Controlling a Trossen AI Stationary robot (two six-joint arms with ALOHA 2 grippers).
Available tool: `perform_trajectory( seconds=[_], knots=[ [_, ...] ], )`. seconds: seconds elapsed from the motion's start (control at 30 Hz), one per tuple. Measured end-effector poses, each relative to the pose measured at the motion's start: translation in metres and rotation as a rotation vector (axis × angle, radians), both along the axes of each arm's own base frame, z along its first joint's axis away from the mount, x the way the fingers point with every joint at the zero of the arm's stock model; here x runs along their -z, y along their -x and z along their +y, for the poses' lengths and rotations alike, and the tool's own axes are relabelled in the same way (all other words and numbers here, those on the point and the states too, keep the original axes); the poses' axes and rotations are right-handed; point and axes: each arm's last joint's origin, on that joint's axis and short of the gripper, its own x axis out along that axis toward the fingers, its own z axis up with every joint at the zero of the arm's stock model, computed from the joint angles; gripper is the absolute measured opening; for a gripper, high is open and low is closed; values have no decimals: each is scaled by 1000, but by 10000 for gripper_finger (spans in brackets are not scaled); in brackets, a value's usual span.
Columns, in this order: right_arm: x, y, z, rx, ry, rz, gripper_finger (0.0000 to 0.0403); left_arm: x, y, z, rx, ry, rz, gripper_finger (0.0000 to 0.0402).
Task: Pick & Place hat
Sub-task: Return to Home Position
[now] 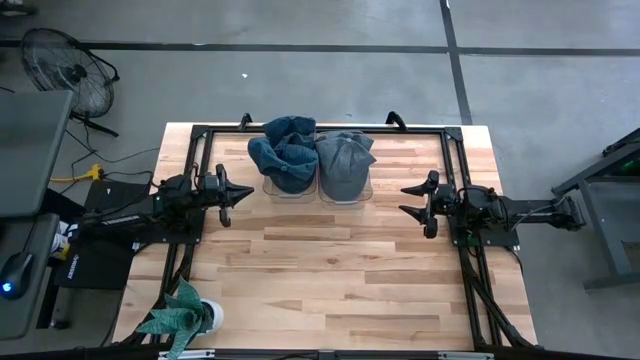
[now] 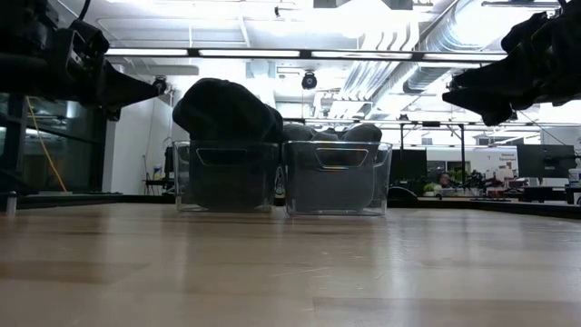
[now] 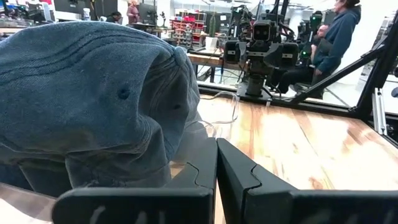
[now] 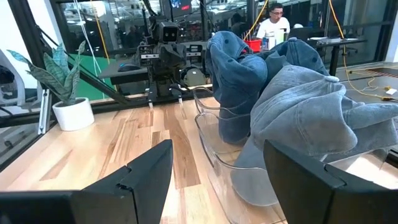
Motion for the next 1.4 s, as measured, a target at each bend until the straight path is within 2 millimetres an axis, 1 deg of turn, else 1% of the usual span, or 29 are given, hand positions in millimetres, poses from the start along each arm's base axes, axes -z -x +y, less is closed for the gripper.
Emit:
perform_trajectory(
  seconds=[1.4],
  knots=[
    [-2, 0, 0, 2, -1, -24, 245, 0, 0, 0, -1, 0, 0, 1]
  ],
)
